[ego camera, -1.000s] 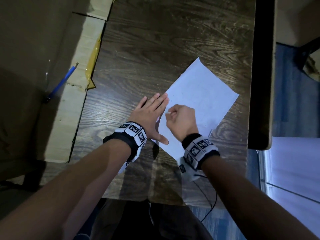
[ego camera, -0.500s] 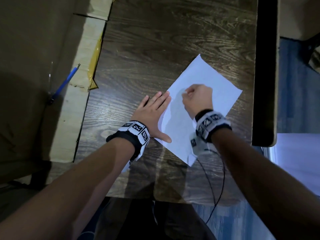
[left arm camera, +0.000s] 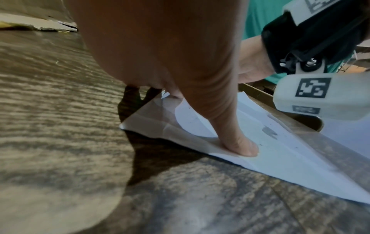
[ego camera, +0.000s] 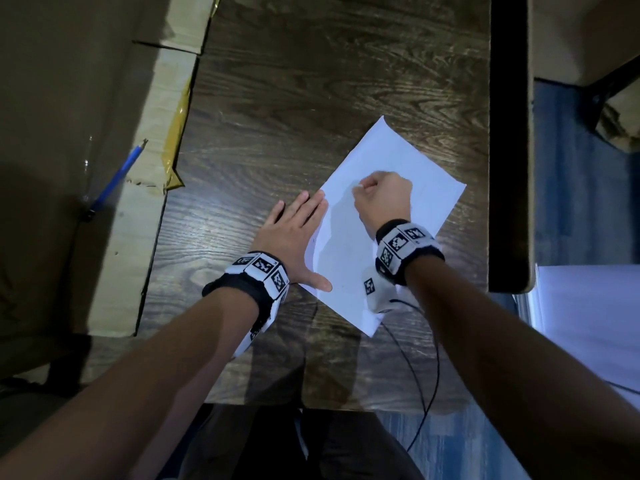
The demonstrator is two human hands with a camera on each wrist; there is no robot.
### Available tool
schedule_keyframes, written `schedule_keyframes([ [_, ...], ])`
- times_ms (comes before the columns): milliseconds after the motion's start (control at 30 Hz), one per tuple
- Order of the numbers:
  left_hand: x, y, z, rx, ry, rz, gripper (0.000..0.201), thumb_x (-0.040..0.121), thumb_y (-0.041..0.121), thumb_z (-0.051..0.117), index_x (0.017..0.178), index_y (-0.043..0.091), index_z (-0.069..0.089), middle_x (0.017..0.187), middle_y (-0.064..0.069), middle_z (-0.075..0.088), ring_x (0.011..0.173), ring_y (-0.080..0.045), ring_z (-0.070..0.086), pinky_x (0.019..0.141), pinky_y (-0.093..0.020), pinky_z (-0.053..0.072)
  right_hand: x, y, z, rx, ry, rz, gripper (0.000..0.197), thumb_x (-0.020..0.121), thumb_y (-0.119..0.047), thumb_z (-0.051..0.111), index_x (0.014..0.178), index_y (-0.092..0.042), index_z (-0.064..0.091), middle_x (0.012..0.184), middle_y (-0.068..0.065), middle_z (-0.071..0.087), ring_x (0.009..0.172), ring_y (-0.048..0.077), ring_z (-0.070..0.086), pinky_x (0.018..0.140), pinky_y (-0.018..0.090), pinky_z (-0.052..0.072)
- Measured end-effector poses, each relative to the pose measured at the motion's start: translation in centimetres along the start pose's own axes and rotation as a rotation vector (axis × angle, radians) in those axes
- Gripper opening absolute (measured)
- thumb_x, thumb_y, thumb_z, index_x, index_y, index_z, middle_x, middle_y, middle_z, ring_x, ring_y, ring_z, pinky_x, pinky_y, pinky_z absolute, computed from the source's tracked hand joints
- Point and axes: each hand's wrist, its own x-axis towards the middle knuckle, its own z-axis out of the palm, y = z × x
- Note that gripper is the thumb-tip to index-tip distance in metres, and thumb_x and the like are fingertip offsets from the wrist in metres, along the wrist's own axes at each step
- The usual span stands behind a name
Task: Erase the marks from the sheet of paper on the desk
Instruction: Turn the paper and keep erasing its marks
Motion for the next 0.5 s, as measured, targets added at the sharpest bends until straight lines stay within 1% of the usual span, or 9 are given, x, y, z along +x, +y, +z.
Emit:
schedule_keyframes([
  [67, -0.5, 0.6, -0.1, -0.035, 0.004, -0.035, 0.144, 0.058, 0.084, 0.068, 0.158, 0.019, -0.012, 0.164, 0.008, -0.020, 0.152, -0.015, -0.015, 0.124, -0.042, -0.001, -0.9, 1.5, -0.6, 0.047, 0.050, 0.107, 0.014, 0.085, -0.025, 0.064, 0.088, -0.014, 0.072, 0.081, -0.001, 0.071, 0.087, 0.019, 0.066, 0.081, 0.032, 0.056],
  [133, -1.2, 1.7, 0.0, -0.117, 0.044, -0.110, 0.135, 0.060, 0.071, 0.079, 0.159, 0.016, 0.004, 0.165, 0.005, -0.004, 0.150, -0.019, 0.003, 0.122, -0.042, 0.015, -1.9, 3.1, -1.0, 0.093, 0.067, 0.183, 0.015, 0.086, -0.030, 0.063, 0.089, -0.017, 0.070, 0.076, -0.009, 0.066, 0.087, 0.016, 0.065, 0.082, 0.033, 0.057],
  [200, -1.5, 2.9, 0.3, -0.277, 0.172, -0.198, 0.107, 0.067, 0.052, 0.085, 0.150, 0.014, 0.029, 0.155, -0.003, 0.019, 0.136, -0.024, 0.024, 0.113, -0.035, 0.030, -2.7, 4.2, -1.0, 0.126, 0.039, 0.187, 0.013, 0.088, -0.029, 0.062, 0.091, -0.018, 0.069, 0.072, -0.011, 0.062, 0.085, 0.015, 0.064, 0.083, 0.032, 0.055],
  [233, -1.7, 3.5, 0.4, -0.393, 0.250, -0.248, 0.090, 0.073, 0.043, 0.085, 0.144, 0.013, 0.038, 0.146, -0.006, 0.027, 0.128, -0.025, 0.032, 0.108, -0.029, 0.033, -2.9, 4.5, -0.9, 0.140, 0.020, 0.175, 0.012, 0.087, -0.029, 0.062, 0.090, -0.019, 0.069, 0.072, -0.012, 0.062, 0.084, 0.014, 0.064, 0.081, 0.030, 0.055],
  [267, -1.7, 4.0, 0.5, -0.521, 0.316, -0.307, 0.075, 0.079, 0.035, 0.082, 0.139, 0.012, 0.042, 0.139, -0.009, 0.032, 0.120, -0.025, 0.039, 0.101, -0.024, 0.034, -2.9, 4.7, -0.8, 0.157, 0.001, 0.163, 0.010, 0.086, -0.030, 0.062, 0.088, -0.022, 0.069, 0.072, -0.012, 0.063, 0.082, 0.013, 0.065, 0.080, 0.030, 0.055],
  [300, -1.6, 4.5, 0.5, -0.645, 0.358, -0.368, 0.064, 0.085, 0.028, 0.078, 0.136, 0.011, 0.044, 0.134, -0.011, 0.035, 0.113, -0.026, 0.047, 0.092, -0.024, 0.038, -2.9, 4.9, -0.7, 0.183, -0.014, 0.153, 0.009, 0.085, -0.032, 0.063, 0.087, -0.025, 0.069, 0.072, -0.013, 0.064, 0.079, 0.011, 0.065, 0.079, 0.030, 0.056],
  [367, -1.4, 5.0, 0.4, -0.827, 0.365, -0.481, 0.046, 0.093, 0.021, 0.067, 0.130, 0.009, 0.043, 0.126, -0.013, 0.048, 0.097, -0.027, 0.058, 0.077, -0.030, 0.043, -2.7, 4.9, -0.7, 0.236, -0.047, 0.131, 0.007, 0.084, -0.029, 0.065, 0.086, -0.025, 0.070, 0.072, -0.012, 0.064, 0.073, 0.006, 0.062, 0.077, 0.029, 0.057],
  [433, -1.5, 5.0, 0.4, -0.890, 0.314, -0.561, 0.031, 0.099, 0.019, 0.057, 0.124, 0.008, 0.044, 0.103, -0.009, 0.061, 0.084, -0.025, 0.058, 0.069, -0.031, 0.043, -2.8, 5.1, -0.6, 0.268, -0.088, 0.104, 0.006, 0.084, -0.026, 0.067, 0.088, -0.022, 0.071, 0.069, -0.011, 0.061, 0.067, 0.004, 0.057, 0.071, 0.026, 0.054],
  [500, -2.4, 5.0, 0.9, -0.889, 0.284, -0.588, 0.017, 0.101, 0.016, 0.051, 0.115, 0.007, 0.048, 0.083, -0.001, 0.057, 0.073, -0.019, 0.053, 0.062, -0.028, 0.038, -3.3, 5.1, -0.7, 0.287, -0.130, 0.071, 0.004, 0.085, -0.023, 0.068, 0.087, -0.020, 0.071, 0.066, -0.010, 0.056, 0.061, 0.004, 0.052, 0.067, 0.023, 0.048],
])
